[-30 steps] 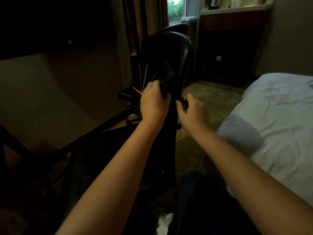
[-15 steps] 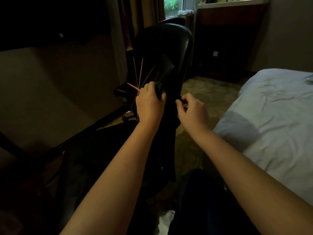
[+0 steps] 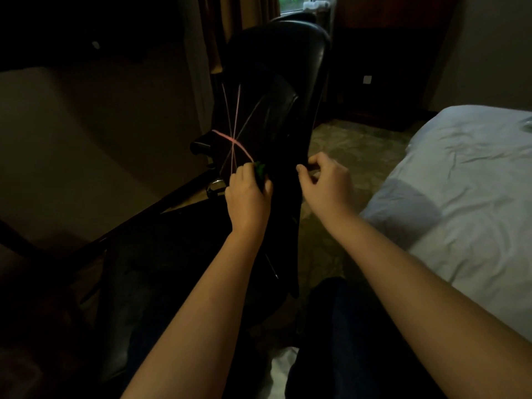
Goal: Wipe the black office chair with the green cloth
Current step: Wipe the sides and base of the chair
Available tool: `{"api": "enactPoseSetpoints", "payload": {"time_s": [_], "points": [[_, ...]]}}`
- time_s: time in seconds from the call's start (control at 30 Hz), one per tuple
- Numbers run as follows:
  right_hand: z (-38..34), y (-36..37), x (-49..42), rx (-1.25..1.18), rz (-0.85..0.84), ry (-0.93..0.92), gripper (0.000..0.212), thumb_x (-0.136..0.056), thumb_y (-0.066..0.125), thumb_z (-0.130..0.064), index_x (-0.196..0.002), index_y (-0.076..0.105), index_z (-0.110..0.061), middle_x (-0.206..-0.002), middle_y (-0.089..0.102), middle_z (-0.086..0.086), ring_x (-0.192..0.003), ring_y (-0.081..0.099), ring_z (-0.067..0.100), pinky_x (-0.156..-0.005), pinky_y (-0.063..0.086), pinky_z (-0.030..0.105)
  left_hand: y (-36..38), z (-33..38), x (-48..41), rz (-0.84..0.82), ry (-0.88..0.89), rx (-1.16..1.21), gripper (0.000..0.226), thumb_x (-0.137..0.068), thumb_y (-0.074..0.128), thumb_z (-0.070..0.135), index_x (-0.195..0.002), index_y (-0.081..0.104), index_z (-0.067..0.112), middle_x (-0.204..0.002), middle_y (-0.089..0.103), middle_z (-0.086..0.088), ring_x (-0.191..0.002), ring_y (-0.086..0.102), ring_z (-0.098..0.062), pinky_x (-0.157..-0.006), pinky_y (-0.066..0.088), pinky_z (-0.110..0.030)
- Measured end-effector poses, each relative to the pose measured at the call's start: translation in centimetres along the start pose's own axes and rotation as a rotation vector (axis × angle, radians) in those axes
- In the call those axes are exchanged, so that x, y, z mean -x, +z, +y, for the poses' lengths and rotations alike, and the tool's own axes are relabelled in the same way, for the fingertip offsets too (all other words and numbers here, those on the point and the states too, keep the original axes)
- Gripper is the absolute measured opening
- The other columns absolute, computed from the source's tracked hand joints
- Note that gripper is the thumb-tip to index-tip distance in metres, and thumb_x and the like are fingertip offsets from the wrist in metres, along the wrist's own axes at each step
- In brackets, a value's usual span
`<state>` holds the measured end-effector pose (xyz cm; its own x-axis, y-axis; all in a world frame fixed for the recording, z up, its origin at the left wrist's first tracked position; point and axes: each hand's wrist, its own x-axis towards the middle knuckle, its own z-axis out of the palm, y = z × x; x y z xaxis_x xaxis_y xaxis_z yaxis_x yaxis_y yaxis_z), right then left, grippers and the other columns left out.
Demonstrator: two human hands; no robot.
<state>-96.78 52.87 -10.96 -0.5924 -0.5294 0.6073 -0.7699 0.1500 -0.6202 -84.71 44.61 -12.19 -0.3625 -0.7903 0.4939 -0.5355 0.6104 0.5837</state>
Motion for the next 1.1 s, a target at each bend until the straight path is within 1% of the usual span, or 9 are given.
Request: {"api": "enactPoseSetpoints", "payload": {"time_s": [0.13,0.23,0.33,0.47,0.53,0.63,0.73,0.9,1.1], "points": [[-0.5,-0.1,-0.1,0.011,0.005,0.024,0.012,-0.088,0.065,-0.029,-0.089,0.063,-0.018,-0.075,0.050,-0.011,-0.065,0.049,0.007,-0.051,0.032,0.017,0.0,-0.8,1.4,-0.045,-0.038,-0.003,0.027,-0.093,0.060,0.020,-0.118,0.053,0.013,-0.111,0.057,-0.006,-0.104,0.055,-0.023,-0.090,0.048,-0.044],[-0.9,-0.4,0.1,0.015,-0.029,0.047,0.015,-0.089,0.064,-0.030,-0.092,0.064,-0.015,-0.079,0.055,-0.007,-0.070,0.053,0.011,-0.059,0.037,0.023,-0.6,-1.3,2.1,-0.098,-0.065,0.053,0.021,-0.094,0.058,0.021,-0.114,0.054,0.014,-0.108,0.058,-0.003,-0.101,0.057,-0.021,-0.090,0.049,-0.045],[-1.3,-1.1,0.1,0.045,-0.065,0.041,0.015,-0.089,0.063,-0.033,-0.091,0.062,-0.018,-0.078,0.055,-0.007,-0.068,0.052,0.010,-0.053,0.035,0.023,-1.5,-1.6,2.0,-0.099,-0.047,0.097,0.017,-0.093,0.060,0.020,-0.109,0.056,0.016,-0.104,0.056,0.001,-0.097,0.057,-0.017,-0.089,0.051,-0.045],[-1.9,-2.0,-0.4,0.111,-0.149,0.038,0.029,-0.088,0.061,-0.045,-0.084,0.055,-0.017,-0.073,0.056,-0.005,-0.061,0.053,0.010,-0.045,0.036,0.022,-3.0,-0.2,1.3,0.016,0.047,0.158,0.029,-0.089,0.067,0.019,-0.118,0.061,0.015,-0.113,0.055,0.001,-0.106,0.050,-0.013,-0.095,0.048,-0.034],[-2.2,-2.3,-1.1,0.170,-0.173,0.036,0.038,-0.087,0.059,-0.053,-0.081,0.056,-0.015,-0.070,0.057,-0.003,-0.057,0.053,0.012,-0.043,0.034,0.022,-3.9,1.4,0.3,0.125,0.138,0.148,0.029,-0.087,0.071,0.020,-0.115,0.066,0.012,-0.113,0.055,-0.004,-0.107,0.049,-0.016,-0.090,0.045,-0.028],[-2.8,-2.6,-1.9,0.230,-0.228,0.042,0.036,-0.084,0.060,-0.055,-0.074,0.051,-0.021,-0.068,0.052,-0.005,-0.054,0.048,0.011,-0.042,0.028,0.021,-5.3,4.4,-1.7,0.199,0.225,0.132,0.029,-0.088,0.070,0.023,-0.115,0.069,0.011,-0.107,0.058,-0.006,-0.101,0.052,-0.019,-0.084,0.045,-0.026],[-2.8,-2.6,-1.9,0.220,-0.285,0.070,0.028,-0.084,0.065,-0.048,-0.079,0.052,-0.023,-0.068,0.046,-0.009,-0.054,0.043,0.008,-0.042,0.025,0.020,-6.4,6.5,-3.0,0.134,0.271,0.152,0.031,-0.092,0.065,0.022,-0.121,0.066,0.009,-0.110,0.061,-0.006,-0.100,0.058,-0.018,-0.083,0.043,-0.021],[-2.5,-2.2,-1.0,0.126,-0.280,0.068,0.023,-0.086,0.066,-0.040,-0.087,0.057,-0.019,-0.075,0.054,-0.003,-0.061,0.052,0.015,-0.043,0.026,0.021,-7.4,6.1,-3.0,-0.086,0.260,0.182,0.051,-0.090,0.064,0.020,-0.138,0.051,0.007,-0.125,0.053,-0.003,-0.111,0.052,-0.011,-0.093,0.043,-0.020],[-2.8,-2.2,-1.2,0.161,-0.254,0.051,0.025,-0.082,0.067,-0.043,-0.076,0.051,-0.025,-0.064,0.041,-0.012,-0.050,0.038,0.003,-0.042,0.023,0.019,-6.4,6.1,-3.3,-0.038,0.225,0.134,0.048,-0.085,0.069,0.014,-0.129,0.050,0.007,-0.124,0.050,-0.008,-0.114,0.051,-0.021,-0.091,0.038,-0.021]]}}
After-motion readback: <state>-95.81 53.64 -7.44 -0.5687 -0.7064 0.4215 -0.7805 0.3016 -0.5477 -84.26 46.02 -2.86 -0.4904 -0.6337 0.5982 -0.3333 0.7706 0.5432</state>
